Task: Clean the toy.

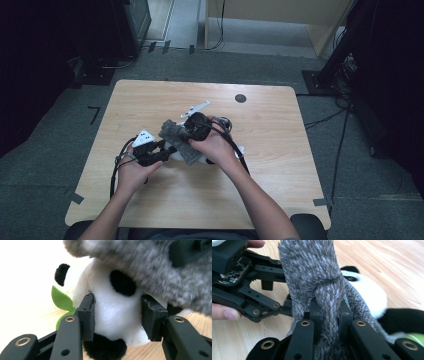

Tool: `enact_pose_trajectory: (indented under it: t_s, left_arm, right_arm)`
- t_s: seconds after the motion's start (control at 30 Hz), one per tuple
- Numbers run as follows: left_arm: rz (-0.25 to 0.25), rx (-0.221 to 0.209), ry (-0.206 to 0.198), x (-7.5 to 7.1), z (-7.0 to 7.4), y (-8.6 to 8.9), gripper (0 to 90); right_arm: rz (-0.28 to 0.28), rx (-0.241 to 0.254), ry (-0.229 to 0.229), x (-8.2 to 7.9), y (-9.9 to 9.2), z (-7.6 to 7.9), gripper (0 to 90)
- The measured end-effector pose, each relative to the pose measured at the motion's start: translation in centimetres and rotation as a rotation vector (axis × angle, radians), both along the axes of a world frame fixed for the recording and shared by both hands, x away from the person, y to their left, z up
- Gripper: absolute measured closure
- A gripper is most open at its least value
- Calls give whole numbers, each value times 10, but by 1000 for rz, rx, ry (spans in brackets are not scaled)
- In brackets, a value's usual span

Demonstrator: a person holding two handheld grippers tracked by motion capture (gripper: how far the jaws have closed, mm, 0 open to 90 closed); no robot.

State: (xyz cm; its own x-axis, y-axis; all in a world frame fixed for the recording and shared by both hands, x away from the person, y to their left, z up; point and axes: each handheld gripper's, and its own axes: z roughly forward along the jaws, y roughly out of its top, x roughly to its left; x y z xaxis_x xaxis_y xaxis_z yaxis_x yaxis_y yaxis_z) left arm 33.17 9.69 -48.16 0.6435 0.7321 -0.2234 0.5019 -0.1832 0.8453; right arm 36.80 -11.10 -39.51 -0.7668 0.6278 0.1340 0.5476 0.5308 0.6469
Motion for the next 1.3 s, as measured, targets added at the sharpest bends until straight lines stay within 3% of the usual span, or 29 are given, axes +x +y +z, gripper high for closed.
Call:
enact_pose_trajectory:
  t_s: [0.6,0.7,0.83,1.0,1.3]
  left_arm:
    - [-3,3,5,-1,0,1,527]
    - [-1,-5,4,-1,0,1,513]
    - [-1,-12,1,0,-1,1,494]
    - [-8,10,-15,-1,-2,0,448]
    - [-3,3,-7,-1,-2,0,401]
  right_arm:
    - [-147,14,-37,5,-64,19,802]
    - [-144,74,-27,3,-70,26,802]
    - [-111,100,-46,-2,-62,34,802]
    - [-49,101,-58,-7,-34,38,802]
    - [4,13,-29,-2,6,7,802]
